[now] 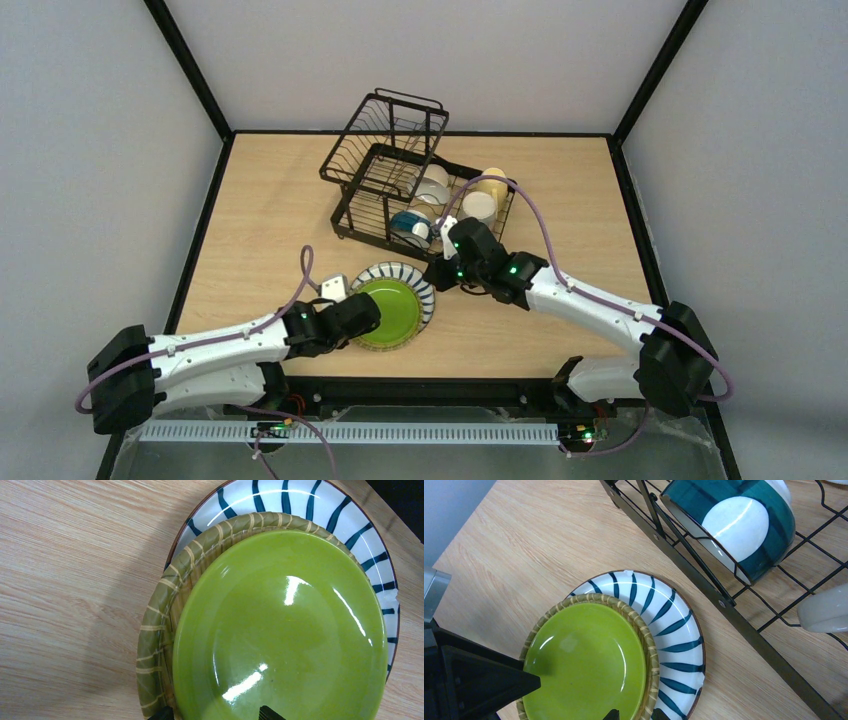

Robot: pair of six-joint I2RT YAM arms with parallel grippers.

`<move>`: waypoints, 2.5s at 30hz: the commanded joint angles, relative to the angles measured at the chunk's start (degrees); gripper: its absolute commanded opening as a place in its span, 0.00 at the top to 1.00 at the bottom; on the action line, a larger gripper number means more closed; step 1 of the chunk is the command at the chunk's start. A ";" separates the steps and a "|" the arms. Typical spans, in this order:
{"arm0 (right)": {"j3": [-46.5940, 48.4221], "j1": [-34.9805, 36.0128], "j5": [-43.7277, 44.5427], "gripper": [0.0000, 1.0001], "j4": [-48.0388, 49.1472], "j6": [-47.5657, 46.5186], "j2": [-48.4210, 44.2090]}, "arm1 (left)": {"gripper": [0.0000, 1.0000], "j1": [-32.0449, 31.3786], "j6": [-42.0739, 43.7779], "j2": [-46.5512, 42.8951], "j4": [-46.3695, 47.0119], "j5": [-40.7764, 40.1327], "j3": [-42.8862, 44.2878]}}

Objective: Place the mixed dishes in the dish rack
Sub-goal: Adjust the plate, then grab the plate from the plate.

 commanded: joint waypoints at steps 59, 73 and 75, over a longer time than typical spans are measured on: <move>-4.01 0.40 -1.36 0.68 0.25 -7.23 -0.61 | 0.29 -9.38 -28.48 4.81 10.88 -14.57 -5.62; -4.21 0.40 -1.79 0.69 1.12 -8.75 0.23 | 0.40 -10.70 -31.51 6.27 10.74 -17.54 -6.13; -4.16 0.40 -1.84 0.69 1.19 -8.79 0.35 | 0.41 -10.73 -31.46 6.32 11.19 -18.03 -6.33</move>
